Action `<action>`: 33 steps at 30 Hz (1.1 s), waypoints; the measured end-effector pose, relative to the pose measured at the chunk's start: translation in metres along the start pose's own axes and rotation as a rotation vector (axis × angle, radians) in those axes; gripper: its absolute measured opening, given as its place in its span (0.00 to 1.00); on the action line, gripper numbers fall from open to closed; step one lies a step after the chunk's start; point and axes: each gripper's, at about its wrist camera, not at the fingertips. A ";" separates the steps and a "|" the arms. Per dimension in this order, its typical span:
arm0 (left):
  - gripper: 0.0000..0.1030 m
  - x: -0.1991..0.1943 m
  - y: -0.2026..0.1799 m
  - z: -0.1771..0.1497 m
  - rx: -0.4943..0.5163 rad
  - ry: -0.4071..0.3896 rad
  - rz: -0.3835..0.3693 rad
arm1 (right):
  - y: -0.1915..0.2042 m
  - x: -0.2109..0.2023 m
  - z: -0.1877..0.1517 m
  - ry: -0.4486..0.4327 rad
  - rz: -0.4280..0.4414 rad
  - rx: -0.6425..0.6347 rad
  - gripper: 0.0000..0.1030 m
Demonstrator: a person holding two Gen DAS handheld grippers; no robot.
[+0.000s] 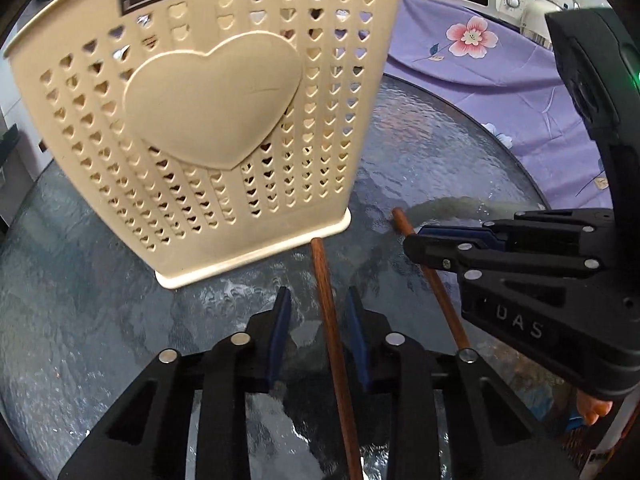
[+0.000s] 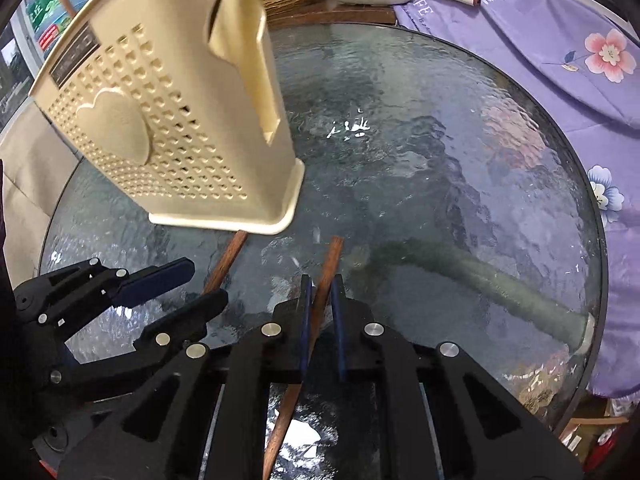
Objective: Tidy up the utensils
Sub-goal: 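Move left tool and right tool down to the remaining brown chopsticks, then grasp a brown chopstick with left tool while right tool grasps another brown chopstick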
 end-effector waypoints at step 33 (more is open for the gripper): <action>0.07 -0.006 -0.010 -0.002 0.030 -0.031 0.035 | 0.002 -0.004 -0.009 -0.044 0.070 -0.002 0.07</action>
Point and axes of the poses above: each gripper's, at about its wrist camera, not at the fingertips, and x roughly the way its jaws point, y to its left, z to its top, and after that the axes turned 2 degrees about -z, right-handed
